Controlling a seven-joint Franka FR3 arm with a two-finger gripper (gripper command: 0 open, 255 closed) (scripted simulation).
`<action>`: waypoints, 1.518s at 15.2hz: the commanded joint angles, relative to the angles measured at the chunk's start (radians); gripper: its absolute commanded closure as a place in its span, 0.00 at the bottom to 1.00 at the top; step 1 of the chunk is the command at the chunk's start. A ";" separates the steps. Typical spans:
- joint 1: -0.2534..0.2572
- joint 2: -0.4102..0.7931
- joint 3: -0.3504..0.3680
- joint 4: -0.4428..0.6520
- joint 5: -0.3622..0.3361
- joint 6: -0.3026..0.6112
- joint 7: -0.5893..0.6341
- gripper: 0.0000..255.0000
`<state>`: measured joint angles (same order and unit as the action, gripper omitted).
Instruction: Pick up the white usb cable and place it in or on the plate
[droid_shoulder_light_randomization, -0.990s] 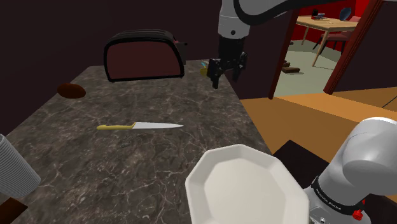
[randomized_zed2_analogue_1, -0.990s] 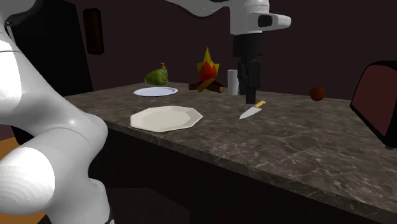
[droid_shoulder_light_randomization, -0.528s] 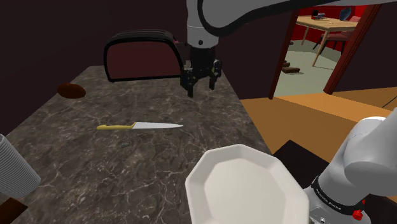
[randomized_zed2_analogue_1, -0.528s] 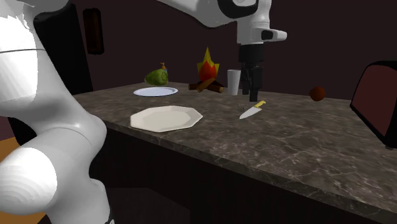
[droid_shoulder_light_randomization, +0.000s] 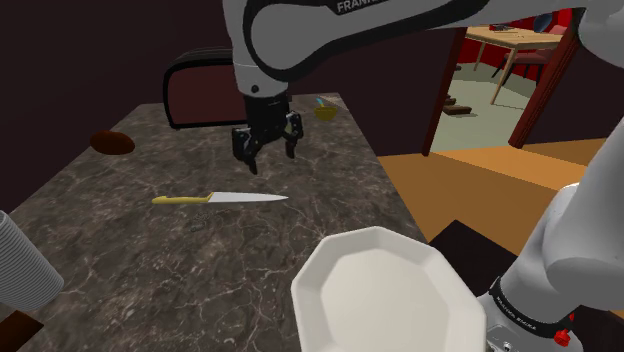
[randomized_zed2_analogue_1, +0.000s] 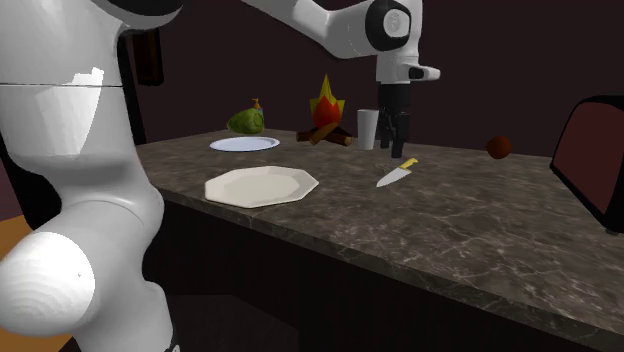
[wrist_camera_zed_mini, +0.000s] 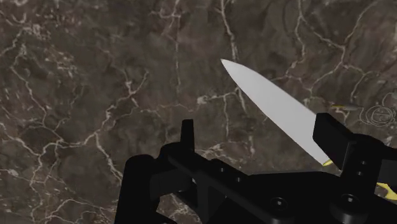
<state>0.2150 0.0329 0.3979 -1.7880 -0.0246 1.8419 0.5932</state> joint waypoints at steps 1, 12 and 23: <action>0.022 0.077 0.018 0.076 -0.030 -0.010 0.034 0.00; 0.251 0.555 0.045 0.658 -0.209 -0.179 0.170 0.00; 0.244 0.566 0.041 0.567 -0.213 -0.082 0.179 0.00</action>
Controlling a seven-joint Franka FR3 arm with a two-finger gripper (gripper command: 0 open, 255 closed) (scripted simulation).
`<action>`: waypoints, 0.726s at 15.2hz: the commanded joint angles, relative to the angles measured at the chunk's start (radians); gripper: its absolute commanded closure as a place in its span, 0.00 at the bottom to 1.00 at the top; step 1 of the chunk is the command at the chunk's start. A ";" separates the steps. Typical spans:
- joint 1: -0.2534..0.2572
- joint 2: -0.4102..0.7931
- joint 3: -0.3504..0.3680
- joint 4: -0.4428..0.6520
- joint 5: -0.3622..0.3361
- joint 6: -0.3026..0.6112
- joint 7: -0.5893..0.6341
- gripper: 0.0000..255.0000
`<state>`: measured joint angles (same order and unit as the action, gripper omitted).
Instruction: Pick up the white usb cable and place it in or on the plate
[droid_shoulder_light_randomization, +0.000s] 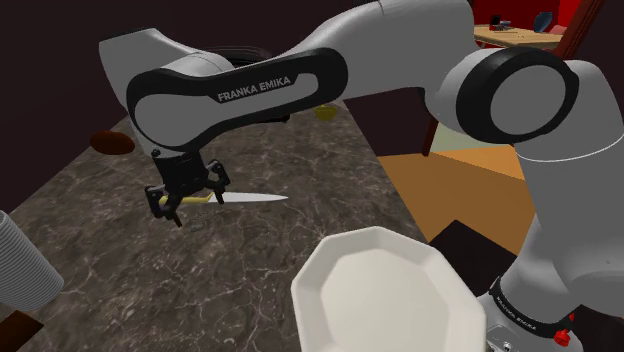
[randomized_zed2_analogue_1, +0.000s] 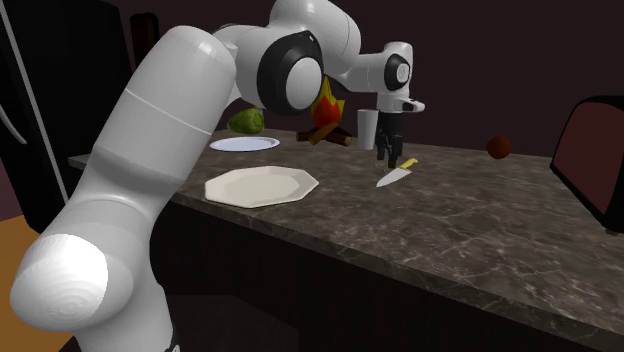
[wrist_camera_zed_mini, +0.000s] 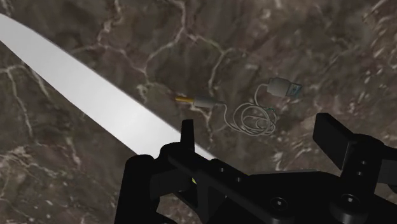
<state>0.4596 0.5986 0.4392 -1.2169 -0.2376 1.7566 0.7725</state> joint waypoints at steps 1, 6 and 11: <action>-0.001 0.000 0.000 -0.004 0.000 0.004 0.000 0.00; -0.001 0.000 0.000 -0.004 0.000 0.004 0.000 1.00; -0.001 0.000 0.000 -0.004 0.000 0.004 0.000 1.00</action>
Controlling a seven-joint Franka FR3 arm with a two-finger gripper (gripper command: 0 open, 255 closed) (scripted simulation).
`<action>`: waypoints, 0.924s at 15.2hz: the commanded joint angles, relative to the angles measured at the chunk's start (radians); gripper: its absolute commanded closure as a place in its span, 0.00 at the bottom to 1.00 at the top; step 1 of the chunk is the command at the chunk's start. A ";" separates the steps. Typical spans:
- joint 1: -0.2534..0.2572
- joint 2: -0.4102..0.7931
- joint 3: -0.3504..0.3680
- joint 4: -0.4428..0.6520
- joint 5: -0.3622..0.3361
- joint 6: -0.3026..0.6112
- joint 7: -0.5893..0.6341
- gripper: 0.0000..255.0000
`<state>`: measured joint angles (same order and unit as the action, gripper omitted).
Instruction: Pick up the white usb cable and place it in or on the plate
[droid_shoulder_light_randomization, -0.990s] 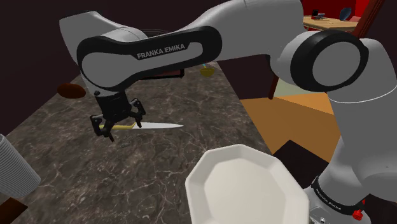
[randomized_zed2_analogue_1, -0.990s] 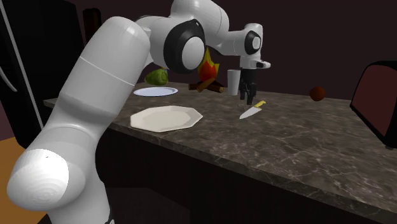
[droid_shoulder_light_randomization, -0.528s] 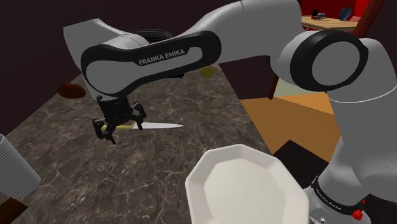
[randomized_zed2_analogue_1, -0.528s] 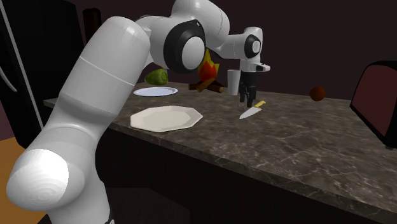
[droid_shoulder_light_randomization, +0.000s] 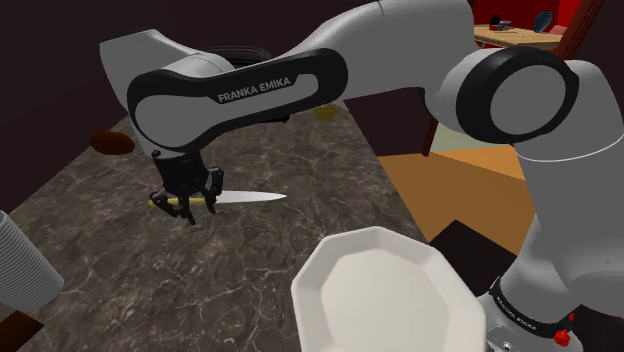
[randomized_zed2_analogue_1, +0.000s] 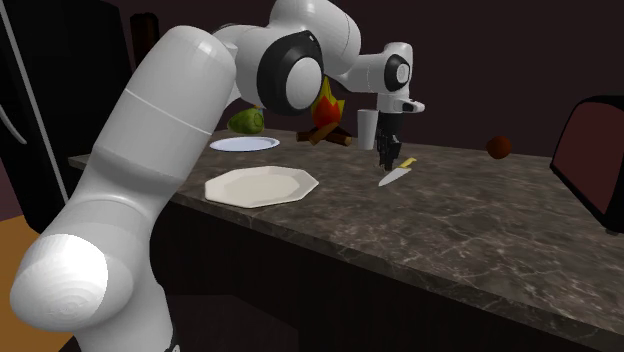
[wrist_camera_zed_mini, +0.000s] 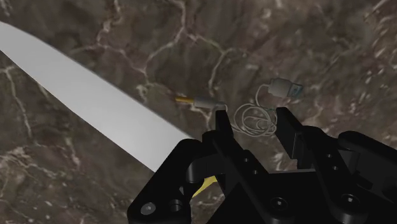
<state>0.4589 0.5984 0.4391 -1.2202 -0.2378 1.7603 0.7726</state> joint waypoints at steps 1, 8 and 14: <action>0.000 0.000 0.000 0.000 0.000 0.000 0.000 1.00; 0.009 0.002 0.001 0.057 0.001 -0.055 -0.004 1.00; 0.028 0.016 0.001 0.164 -0.002 -0.145 -0.010 1.00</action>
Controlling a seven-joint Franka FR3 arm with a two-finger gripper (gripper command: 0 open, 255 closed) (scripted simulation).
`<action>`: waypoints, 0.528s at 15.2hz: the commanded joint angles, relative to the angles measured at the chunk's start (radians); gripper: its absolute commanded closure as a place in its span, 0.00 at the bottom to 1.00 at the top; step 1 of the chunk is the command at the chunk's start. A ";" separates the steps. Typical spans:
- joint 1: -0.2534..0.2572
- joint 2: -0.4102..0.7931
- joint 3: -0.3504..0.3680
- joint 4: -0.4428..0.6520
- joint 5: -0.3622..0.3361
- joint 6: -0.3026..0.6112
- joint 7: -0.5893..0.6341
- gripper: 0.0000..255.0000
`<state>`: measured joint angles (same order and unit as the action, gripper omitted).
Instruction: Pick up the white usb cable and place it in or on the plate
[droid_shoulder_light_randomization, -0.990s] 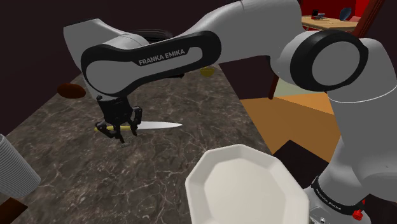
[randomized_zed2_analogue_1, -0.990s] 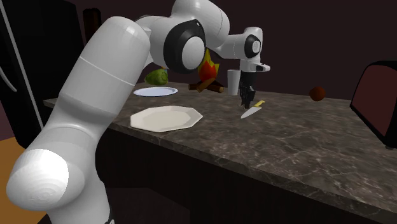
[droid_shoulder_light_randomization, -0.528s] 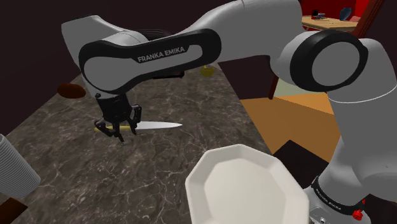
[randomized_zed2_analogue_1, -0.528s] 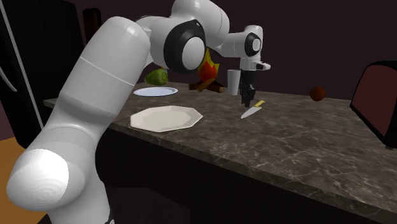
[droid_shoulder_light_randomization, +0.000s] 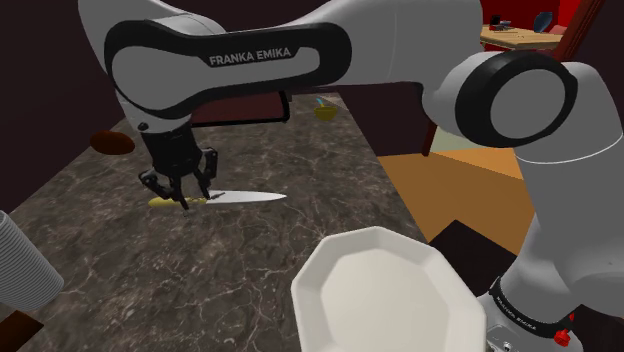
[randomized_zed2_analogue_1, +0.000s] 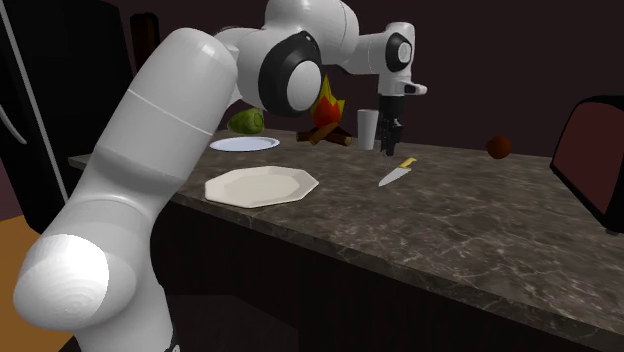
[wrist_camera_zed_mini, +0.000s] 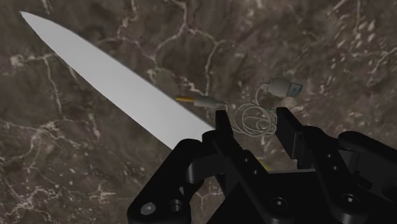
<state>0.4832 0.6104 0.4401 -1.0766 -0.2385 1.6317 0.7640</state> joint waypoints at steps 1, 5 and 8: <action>0.008 0.008 -0.001 0.041 -0.002 -0.033 -0.002 1.00; 0.029 0.031 -0.004 0.137 -0.009 -0.103 -0.007 1.00; 0.005 -0.034 0.008 0.044 0.009 -0.076 0.001 1.00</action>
<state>0.4984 0.6096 0.4423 -0.9828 -0.2380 1.5375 0.7602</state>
